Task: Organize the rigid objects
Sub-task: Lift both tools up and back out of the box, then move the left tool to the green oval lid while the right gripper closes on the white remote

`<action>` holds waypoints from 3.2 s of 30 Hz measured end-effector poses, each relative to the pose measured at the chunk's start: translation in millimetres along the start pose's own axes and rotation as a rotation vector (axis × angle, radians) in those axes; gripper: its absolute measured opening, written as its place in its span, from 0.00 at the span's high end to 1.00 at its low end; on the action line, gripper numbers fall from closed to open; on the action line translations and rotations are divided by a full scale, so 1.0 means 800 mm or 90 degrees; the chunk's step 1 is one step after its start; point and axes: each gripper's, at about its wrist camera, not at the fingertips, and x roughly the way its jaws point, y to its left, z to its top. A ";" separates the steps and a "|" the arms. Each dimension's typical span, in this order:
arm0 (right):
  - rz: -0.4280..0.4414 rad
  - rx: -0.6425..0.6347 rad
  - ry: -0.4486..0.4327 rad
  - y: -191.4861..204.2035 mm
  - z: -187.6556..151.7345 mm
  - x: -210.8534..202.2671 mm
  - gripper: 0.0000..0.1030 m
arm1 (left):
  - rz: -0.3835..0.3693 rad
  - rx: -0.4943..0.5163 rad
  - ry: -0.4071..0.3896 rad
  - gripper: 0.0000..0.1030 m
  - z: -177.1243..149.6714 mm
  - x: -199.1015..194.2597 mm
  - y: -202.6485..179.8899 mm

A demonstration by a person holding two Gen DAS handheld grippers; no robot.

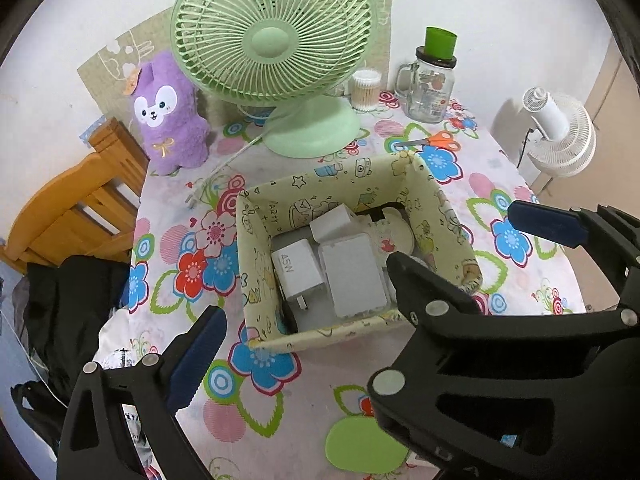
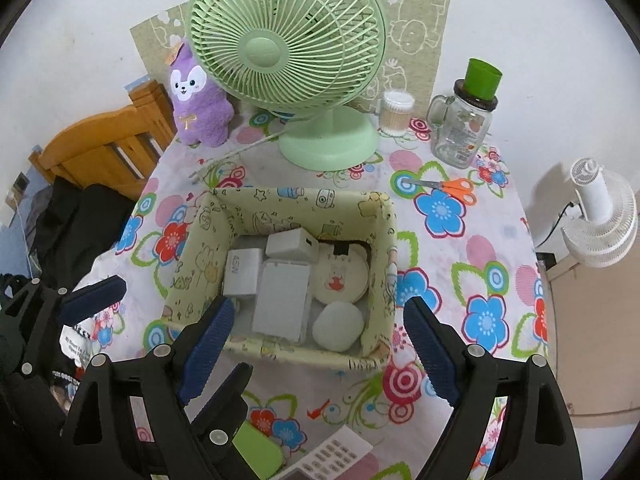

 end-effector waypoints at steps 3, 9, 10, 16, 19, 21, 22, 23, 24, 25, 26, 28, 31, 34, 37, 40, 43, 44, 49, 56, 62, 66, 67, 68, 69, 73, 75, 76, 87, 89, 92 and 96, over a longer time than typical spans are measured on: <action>-0.005 0.000 -0.006 0.003 -0.008 -0.009 0.10 | -0.003 0.001 -0.004 0.03 -0.008 -0.007 -0.001; -0.013 0.003 -0.012 0.007 -0.027 -0.026 0.10 | -0.007 0.010 -0.012 0.03 -0.024 -0.020 -0.004; -0.014 0.005 -0.012 0.008 -0.030 -0.029 0.10 | -0.008 0.012 -0.012 0.03 -0.027 -0.022 -0.004; -0.022 0.012 -0.015 0.012 -0.049 -0.041 0.10 | -0.013 0.022 -0.017 0.03 -0.045 -0.032 -0.008; -0.027 0.014 -0.017 0.016 -0.057 -0.045 0.10 | -0.016 0.026 -0.018 0.03 -0.053 -0.035 -0.008; -0.030 0.017 -0.018 0.018 -0.062 -0.049 0.10 | -0.017 0.027 -0.018 0.03 -0.059 -0.037 -0.007; -0.031 0.019 -0.019 0.019 -0.065 -0.051 0.10 | -0.018 0.029 -0.018 0.03 -0.062 -0.039 -0.007; -0.031 0.022 -0.020 0.020 -0.068 -0.052 0.10 | -0.019 0.030 -0.018 0.03 -0.064 -0.039 -0.007; -0.033 0.024 -0.020 0.021 -0.071 -0.054 0.10 | -0.020 0.032 -0.018 0.03 -0.067 -0.040 -0.007; -0.035 0.026 -0.021 0.022 -0.074 -0.055 0.10 | -0.021 0.033 -0.018 0.03 -0.070 -0.041 -0.006; -0.038 0.029 -0.021 0.022 -0.077 -0.057 0.10 | -0.022 0.034 -0.018 0.03 -0.072 -0.041 -0.006; -0.044 0.035 -0.022 0.022 -0.083 -0.060 0.10 | -0.024 0.037 -0.018 0.03 -0.078 -0.042 -0.006; -0.049 0.040 -0.020 0.023 -0.092 -0.061 0.10 | -0.028 0.042 -0.018 0.03 -0.086 -0.041 -0.007; -0.052 0.048 -0.015 0.021 -0.101 -0.058 0.10 | -0.028 0.041 -0.015 0.03 -0.094 -0.037 -0.007; -0.051 0.057 -0.007 0.018 -0.109 -0.054 0.10 | -0.035 0.037 -0.007 0.03 -0.102 -0.031 -0.007; -0.050 0.060 -0.003 0.017 -0.116 -0.051 0.10 | -0.037 0.038 -0.001 0.03 -0.109 -0.024 -0.009; -0.048 0.059 0.003 0.014 -0.122 -0.043 0.10 | -0.033 0.038 0.002 0.03 -0.115 -0.014 -0.011; -0.050 0.059 0.010 0.012 -0.125 -0.039 0.10 | -0.031 0.036 0.003 0.03 -0.118 -0.010 -0.011; -0.051 0.084 0.028 -0.001 -0.141 -0.017 0.10 | -0.032 0.034 0.019 0.03 -0.132 0.013 -0.010; -0.058 0.097 0.068 -0.008 -0.163 0.020 0.10 | -0.040 0.045 0.051 0.03 -0.147 0.043 -0.014; -0.064 0.111 0.088 -0.012 -0.175 0.039 0.10 | -0.046 0.052 0.065 0.03 -0.154 0.060 -0.015; -0.068 0.127 0.101 -0.015 -0.182 0.050 0.10 | -0.053 0.057 0.072 0.03 -0.157 0.067 -0.017; -0.068 0.135 0.106 -0.016 -0.185 0.054 0.10 | -0.054 0.058 0.073 0.03 -0.158 0.069 -0.018; -0.069 0.140 0.110 -0.017 -0.187 0.057 0.10 | -0.056 0.060 0.075 0.03 -0.159 0.070 -0.019; -0.070 0.144 0.114 -0.018 -0.189 0.060 0.10 | -0.056 0.061 0.077 0.03 -0.160 0.072 -0.020; -0.091 0.157 0.113 -0.021 -0.196 0.067 0.12 | -0.049 0.055 0.083 0.03 -0.163 0.077 -0.021; -0.099 0.174 0.114 -0.025 -0.199 0.072 0.14 | -0.051 0.054 0.091 0.03 -0.165 0.082 -0.022; -0.097 0.180 0.118 -0.026 -0.201 0.075 0.16 | -0.052 0.054 0.093 0.03 -0.166 0.083 -0.022; -0.084 0.173 0.152 -0.014 -0.209 0.102 0.38 | -0.057 0.054 0.099 0.03 -0.172 0.091 -0.028; -0.093 0.166 0.156 -0.011 -0.213 0.106 0.39 | -0.057 0.051 0.104 0.03 -0.174 0.093 -0.028; -0.095 0.164 0.151 -0.012 -0.214 0.106 0.40 | -0.058 0.044 0.109 0.03 -0.176 0.096 -0.024; -0.094 0.161 0.145 -0.012 -0.216 0.103 0.44 | -0.058 0.043 0.114 0.03 -0.178 0.098 -0.025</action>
